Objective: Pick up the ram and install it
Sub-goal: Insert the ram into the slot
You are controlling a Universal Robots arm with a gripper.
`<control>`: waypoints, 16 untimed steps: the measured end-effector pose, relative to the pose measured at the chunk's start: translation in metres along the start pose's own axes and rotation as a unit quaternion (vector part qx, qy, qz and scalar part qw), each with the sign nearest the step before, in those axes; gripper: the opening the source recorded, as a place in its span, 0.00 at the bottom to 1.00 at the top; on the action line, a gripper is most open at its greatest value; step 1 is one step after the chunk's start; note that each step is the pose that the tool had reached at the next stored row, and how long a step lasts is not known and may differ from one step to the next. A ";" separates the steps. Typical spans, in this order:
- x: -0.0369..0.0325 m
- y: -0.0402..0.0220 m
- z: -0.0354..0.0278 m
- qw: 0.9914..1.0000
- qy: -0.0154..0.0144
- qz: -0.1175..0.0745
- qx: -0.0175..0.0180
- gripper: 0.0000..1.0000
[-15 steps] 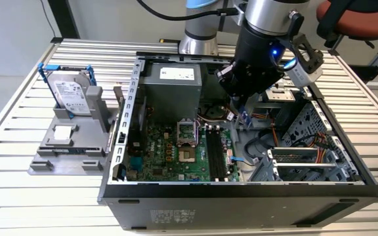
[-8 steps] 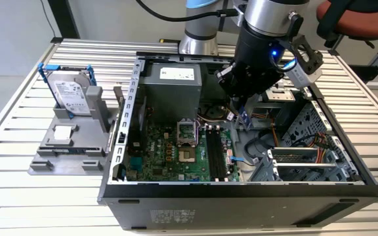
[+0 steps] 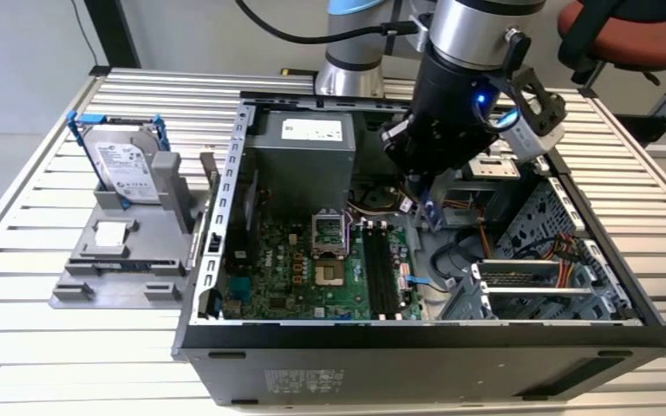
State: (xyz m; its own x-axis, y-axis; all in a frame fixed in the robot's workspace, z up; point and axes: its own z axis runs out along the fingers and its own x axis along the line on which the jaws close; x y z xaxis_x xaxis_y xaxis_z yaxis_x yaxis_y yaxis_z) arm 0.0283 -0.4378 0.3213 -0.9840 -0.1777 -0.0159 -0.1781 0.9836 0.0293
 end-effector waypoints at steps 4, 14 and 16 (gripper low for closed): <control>0.0000 -0.0001 0.0025 1.000 0.000 0.000 0.000 0.00; 0.0001 -0.0001 0.0038 1.000 0.000 0.000 0.000 0.00; 0.0001 -0.0001 0.0038 1.000 0.000 0.000 0.000 0.00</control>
State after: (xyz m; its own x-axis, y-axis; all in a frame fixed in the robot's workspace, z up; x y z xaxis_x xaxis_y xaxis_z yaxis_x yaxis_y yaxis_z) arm 0.0283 -0.4379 0.3175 -0.9840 -0.1776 -0.0156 -0.1780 0.9836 0.0293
